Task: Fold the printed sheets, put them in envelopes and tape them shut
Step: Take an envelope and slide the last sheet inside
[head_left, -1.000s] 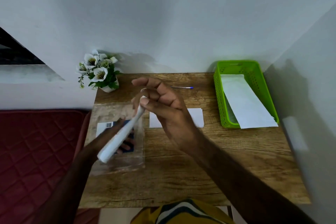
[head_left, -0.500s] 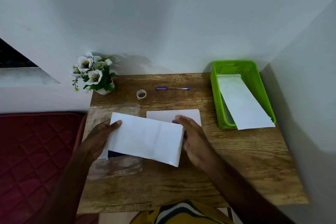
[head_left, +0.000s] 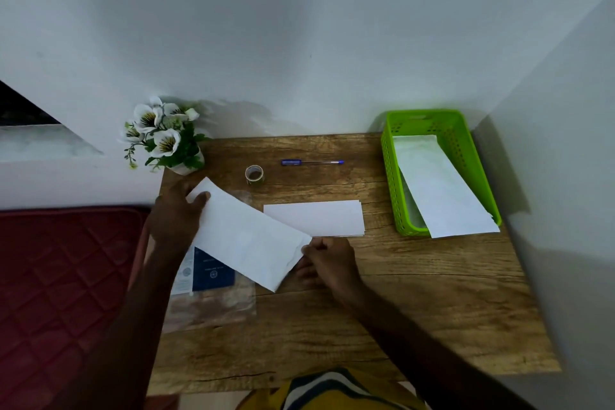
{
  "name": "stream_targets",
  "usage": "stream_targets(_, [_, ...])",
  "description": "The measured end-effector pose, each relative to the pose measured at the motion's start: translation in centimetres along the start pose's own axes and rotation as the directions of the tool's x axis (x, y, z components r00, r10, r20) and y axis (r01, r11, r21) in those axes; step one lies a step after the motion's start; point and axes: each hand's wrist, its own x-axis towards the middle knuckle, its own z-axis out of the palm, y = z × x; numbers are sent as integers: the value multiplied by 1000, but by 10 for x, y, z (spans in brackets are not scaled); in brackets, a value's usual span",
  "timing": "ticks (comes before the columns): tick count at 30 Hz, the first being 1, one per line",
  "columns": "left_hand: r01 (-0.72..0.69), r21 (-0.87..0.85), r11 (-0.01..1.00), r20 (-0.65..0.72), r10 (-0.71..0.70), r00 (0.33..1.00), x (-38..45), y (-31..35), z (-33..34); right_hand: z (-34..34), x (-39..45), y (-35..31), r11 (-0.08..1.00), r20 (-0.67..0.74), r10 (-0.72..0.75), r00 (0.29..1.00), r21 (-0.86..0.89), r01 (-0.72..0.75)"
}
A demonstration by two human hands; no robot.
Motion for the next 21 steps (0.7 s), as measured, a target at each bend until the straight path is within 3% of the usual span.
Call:
stream_targets(5, [-226,-6,974,-205,220,954,-40,19,19,7,8,3,1000,-49,9,999,1,-9])
stream_targets(11, [-443,-21,896,33,443,896,-125,28,63,4,15,5,988,-28,-146,989,-54,144])
stream_targets(16, [-407,20,913,159,399,903,-152,29,83,3,16,9,981,-49,-192,980,-37,190])
stream_targets(21, [-361,54,931,208,343,916,-154,27,88,-11,12,23,893,-373,-343,862,-414,176])
